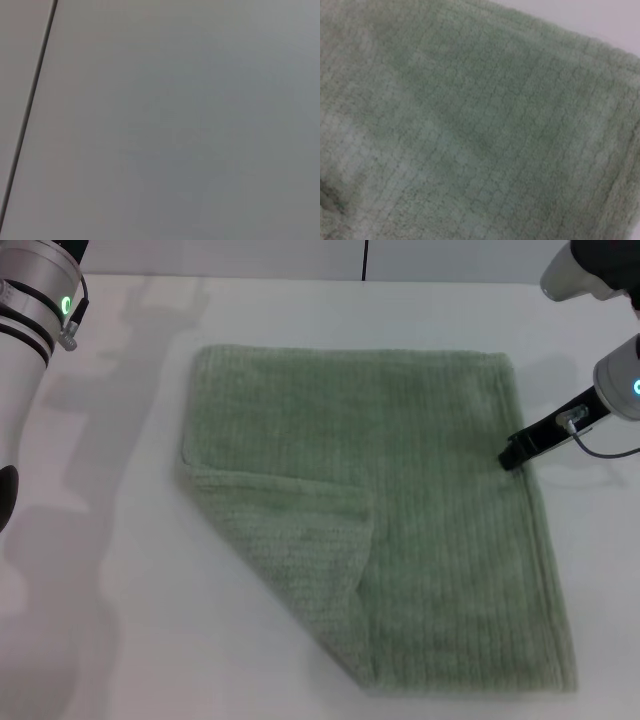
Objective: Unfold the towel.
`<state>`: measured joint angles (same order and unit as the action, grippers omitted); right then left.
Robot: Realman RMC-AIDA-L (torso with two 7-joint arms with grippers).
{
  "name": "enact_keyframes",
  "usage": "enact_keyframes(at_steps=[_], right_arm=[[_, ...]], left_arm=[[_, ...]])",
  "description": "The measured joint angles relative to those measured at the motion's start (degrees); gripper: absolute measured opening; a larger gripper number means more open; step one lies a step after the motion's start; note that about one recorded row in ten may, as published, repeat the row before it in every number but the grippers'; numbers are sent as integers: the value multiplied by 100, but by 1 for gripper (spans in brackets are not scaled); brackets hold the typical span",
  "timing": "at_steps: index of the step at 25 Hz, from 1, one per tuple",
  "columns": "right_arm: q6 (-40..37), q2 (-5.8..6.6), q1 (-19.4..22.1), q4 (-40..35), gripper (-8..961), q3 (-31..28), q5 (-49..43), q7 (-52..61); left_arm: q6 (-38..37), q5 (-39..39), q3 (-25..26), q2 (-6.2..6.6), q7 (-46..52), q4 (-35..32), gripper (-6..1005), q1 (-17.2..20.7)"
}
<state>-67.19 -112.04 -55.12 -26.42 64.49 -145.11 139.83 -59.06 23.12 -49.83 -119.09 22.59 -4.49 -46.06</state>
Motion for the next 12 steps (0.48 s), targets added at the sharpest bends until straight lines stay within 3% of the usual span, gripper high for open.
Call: enact_keyframes(at_steps=[12], right_arm=[[70, -4, -43, 111, -1, 9, 0, -45]], left_arm=[[67, 14, -81, 3, 244, -17, 799, -35]])
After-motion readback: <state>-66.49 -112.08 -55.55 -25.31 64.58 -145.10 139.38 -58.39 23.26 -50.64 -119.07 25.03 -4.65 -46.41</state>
